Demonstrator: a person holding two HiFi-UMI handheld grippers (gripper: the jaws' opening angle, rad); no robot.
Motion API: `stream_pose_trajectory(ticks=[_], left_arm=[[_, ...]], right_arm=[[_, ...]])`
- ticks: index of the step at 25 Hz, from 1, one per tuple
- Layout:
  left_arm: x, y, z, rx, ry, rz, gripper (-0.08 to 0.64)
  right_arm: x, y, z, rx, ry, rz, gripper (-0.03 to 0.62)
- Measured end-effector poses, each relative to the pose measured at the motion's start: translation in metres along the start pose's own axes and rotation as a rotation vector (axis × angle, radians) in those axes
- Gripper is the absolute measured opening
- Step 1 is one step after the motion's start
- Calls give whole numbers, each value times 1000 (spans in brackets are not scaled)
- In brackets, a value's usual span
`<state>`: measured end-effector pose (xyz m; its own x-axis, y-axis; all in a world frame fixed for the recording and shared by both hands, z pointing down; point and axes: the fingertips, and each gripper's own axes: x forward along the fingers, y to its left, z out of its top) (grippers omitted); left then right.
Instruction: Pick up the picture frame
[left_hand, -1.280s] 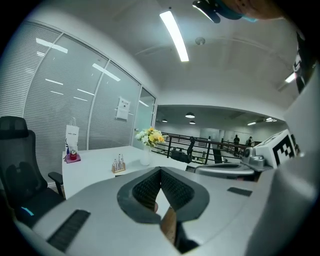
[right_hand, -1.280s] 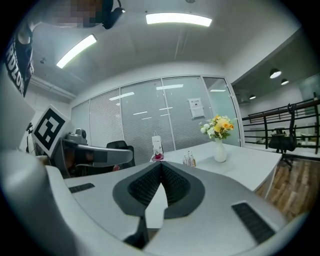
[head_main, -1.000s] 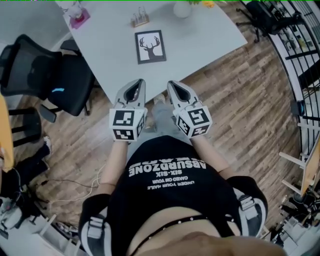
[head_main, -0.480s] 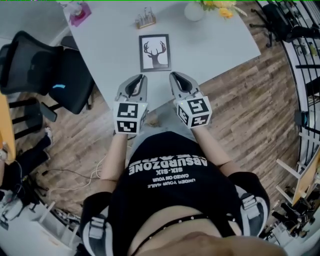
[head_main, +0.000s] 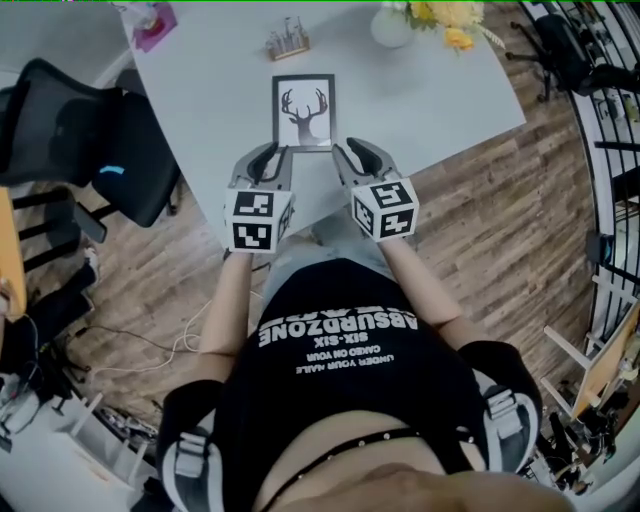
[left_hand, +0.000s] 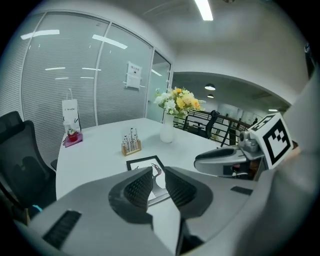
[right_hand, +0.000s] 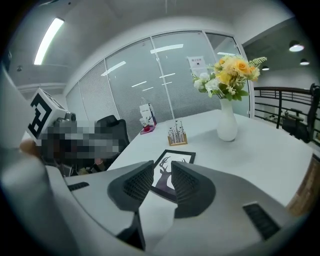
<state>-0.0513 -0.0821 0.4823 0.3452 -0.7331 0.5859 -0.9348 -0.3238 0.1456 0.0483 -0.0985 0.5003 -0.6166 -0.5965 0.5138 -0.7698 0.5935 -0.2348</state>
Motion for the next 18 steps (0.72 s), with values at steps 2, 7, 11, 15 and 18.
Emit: stream_pose_trajectory(ticks=[2,7,11,15,18], left_arm=[[10,-1,-3,-1,30,-11,90],[34,4,-9,8,74,0,102],[50,16,-18,-9,111,29,103],[65,27,-27,-17,151,43,103],[76,35,-34,-32,170,48,103]], right_arm=[[6,-5,-4,-10,19,1,106],[24,-16,-13,-24,67,10,106],[36,-23,-17,-19,94,10,107],[50,-33,-26,-7,135,-2,111],[62,-38,-37,4,183,-9,118]])
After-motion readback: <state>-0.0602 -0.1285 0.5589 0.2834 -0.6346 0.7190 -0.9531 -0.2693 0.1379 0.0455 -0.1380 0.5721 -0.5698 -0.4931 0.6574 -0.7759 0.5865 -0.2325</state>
